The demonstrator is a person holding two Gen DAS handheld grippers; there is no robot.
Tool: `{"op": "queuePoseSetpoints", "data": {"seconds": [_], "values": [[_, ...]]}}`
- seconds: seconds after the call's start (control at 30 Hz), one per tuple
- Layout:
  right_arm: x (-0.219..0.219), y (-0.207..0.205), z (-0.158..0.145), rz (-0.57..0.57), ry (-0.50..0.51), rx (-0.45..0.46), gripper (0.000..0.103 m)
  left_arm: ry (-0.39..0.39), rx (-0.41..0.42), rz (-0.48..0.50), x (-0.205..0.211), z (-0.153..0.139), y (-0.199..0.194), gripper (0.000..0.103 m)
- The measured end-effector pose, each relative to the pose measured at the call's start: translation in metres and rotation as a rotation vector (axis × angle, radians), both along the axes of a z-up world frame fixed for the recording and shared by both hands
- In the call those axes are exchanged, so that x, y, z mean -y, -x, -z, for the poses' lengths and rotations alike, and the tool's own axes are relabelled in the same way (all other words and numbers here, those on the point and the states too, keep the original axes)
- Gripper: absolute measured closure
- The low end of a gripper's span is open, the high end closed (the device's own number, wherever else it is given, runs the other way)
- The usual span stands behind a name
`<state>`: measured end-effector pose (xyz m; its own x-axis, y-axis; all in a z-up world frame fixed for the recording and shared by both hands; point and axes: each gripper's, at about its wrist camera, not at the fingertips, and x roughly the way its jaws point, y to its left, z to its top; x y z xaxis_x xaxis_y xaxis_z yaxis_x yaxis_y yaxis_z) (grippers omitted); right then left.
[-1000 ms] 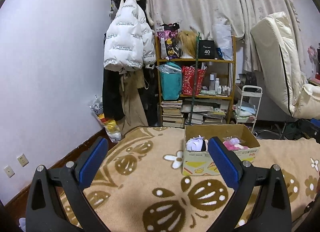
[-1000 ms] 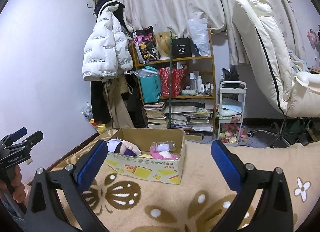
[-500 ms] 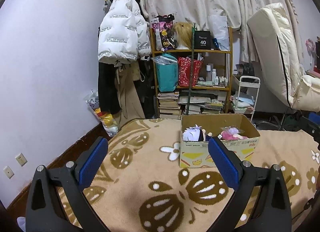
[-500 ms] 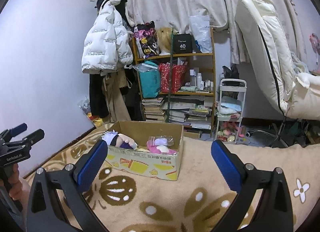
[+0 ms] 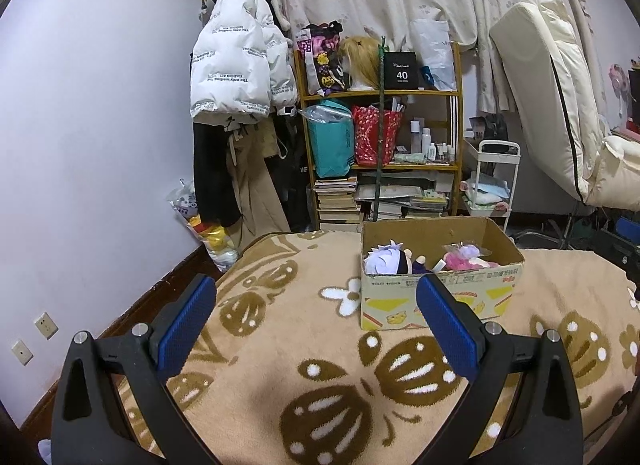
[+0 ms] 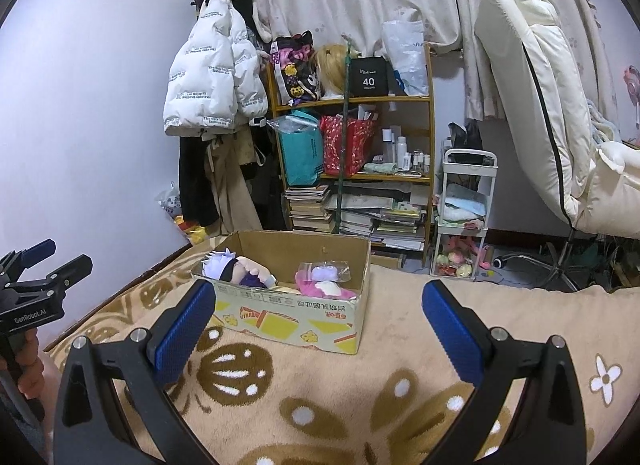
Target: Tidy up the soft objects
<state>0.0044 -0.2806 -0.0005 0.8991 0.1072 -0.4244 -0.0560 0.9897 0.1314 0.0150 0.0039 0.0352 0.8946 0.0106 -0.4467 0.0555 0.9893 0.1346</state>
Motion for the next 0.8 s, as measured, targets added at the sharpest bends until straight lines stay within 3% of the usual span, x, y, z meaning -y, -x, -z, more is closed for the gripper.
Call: {"op": "queuePoseSetpoints", "data": {"seconds": [0.8], "values": [[0.0055,-0.0034,0.0035,0.0,-0.002,-0.006,0.0,-0.013,-0.008,0.008,0.0016,0.0038,-0.0006,0.004]]}}
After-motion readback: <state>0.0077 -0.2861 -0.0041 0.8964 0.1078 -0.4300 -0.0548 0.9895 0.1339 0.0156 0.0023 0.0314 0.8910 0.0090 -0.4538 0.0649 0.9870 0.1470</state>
